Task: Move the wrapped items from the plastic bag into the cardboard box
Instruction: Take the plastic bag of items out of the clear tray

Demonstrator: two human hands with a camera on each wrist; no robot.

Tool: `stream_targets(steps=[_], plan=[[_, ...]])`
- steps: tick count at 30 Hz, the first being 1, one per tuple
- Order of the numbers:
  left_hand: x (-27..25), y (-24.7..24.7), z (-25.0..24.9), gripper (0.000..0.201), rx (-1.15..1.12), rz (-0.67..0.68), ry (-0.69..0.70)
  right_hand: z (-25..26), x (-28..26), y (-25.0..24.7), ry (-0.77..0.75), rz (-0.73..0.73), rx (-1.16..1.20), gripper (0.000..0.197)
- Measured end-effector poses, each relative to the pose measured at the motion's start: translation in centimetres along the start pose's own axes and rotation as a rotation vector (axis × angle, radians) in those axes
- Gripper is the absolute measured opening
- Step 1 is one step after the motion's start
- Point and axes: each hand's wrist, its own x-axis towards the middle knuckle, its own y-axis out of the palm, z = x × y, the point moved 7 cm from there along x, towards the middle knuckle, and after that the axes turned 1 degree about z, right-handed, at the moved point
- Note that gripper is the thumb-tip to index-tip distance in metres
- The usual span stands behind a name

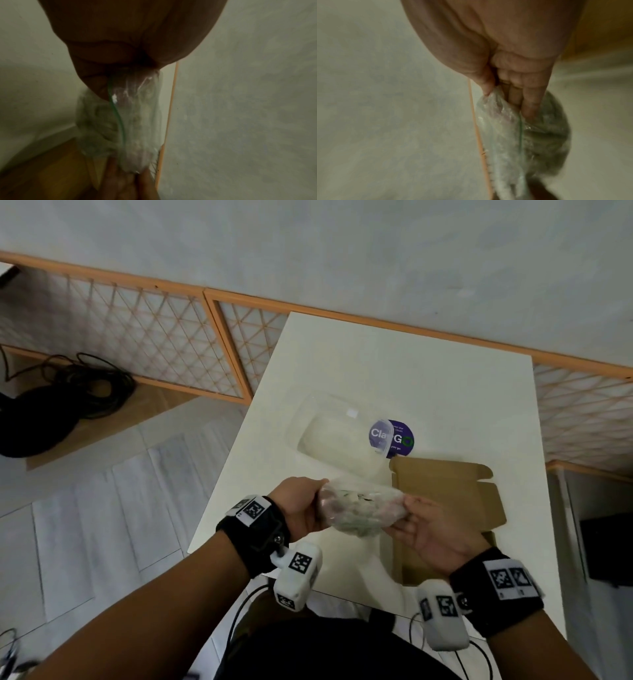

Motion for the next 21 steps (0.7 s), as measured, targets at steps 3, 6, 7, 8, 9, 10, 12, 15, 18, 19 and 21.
stream_targets(steps=[3, 6, 7, 8, 9, 10, 12, 15, 18, 19, 21], plan=[[0.5, -0.4, 0.5, 0.028, -0.001, 0.015, -0.027, 0.0, -0.5, 1.5, 0.038, 0.052, 0.137, 0.038], [0.5, 0.1, 0.6, 0.035, -0.003, 0.121, -0.083, -0.1, -1.2, 3.1, 0.063, 0.150, 0.163, 0.047], [0.4, 0.3, 0.5, 0.040, 0.009, 0.155, -0.081, 0.0, -1.3, 3.5, 0.063, 0.191, 0.176, 0.050], [0.3, 0.4, 0.4, 0.041, 0.034, 0.185, -0.066, 0.3, -1.4, 4.0, 0.054, 0.240, 0.195, 0.053], [0.3, 0.6, 0.4, 0.039, 0.079, 0.209, -0.034, 0.4, -1.4, 4.5, 0.039, 0.292, 0.209, 0.055], [0.4, 0.7, 0.4, 0.038, 0.131, 0.207, 0.008, 0.5, -1.2, 4.5, 0.021, 0.328, 0.219, 0.056], [0.9, 0.6, 0.3, 0.026, 0.188, 0.098, 0.115, 0.4, -0.4, 3.9, -0.054, 0.311, 0.186, 0.062], [1.4, -0.2, -0.7, 0.013, 0.303, -0.071, 0.286, 0.4, 0.6, 2.6, -0.130, 0.141, 0.138, 0.042], [1.4, -1.4, -2.1, 0.018, 0.405, -0.153, 0.402, 0.9, 0.6, 1.9, -0.234, 0.011, -0.162, 0.013], [1.4, -2.0, -2.4, 0.019, 0.421, -0.184, 0.400, 1.3, 0.5, 1.7, -0.270, -0.028, -0.327, 0.006], [1.5, -2.7, -2.3, 0.012, 0.352, -0.170, 0.322, 2.1, 0.1, 1.5, -0.359, -0.096, -0.684, 0.013]])
